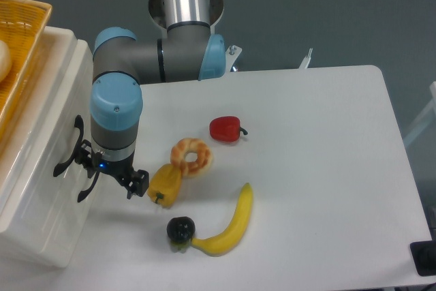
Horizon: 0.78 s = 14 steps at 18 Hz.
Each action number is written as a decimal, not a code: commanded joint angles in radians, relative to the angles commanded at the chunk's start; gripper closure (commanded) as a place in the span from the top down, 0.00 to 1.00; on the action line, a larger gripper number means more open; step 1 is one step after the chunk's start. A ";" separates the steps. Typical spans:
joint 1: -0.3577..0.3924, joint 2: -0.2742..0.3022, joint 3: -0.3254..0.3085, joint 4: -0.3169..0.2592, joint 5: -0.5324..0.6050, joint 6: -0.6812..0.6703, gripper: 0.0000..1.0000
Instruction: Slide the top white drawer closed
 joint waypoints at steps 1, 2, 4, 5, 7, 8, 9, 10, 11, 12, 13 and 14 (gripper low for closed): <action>0.005 0.002 0.005 0.000 0.000 0.017 1.00; 0.015 0.002 0.012 0.000 0.002 0.035 1.00; 0.038 0.003 0.031 0.000 0.002 0.058 1.00; 0.048 0.003 0.040 0.000 0.002 0.081 1.00; 0.061 0.005 0.054 0.000 0.009 0.156 1.00; 0.077 0.008 0.055 0.000 0.026 0.213 1.00; 0.100 0.023 0.055 0.000 0.041 0.279 1.00; 0.123 0.038 0.054 0.000 0.051 0.351 1.00; 0.136 0.046 0.055 0.000 0.055 0.415 1.00; 0.149 0.049 0.057 0.000 0.055 0.472 1.00; 0.178 0.055 0.057 0.000 0.055 0.509 1.00; 0.213 0.070 0.055 0.000 0.054 0.537 1.00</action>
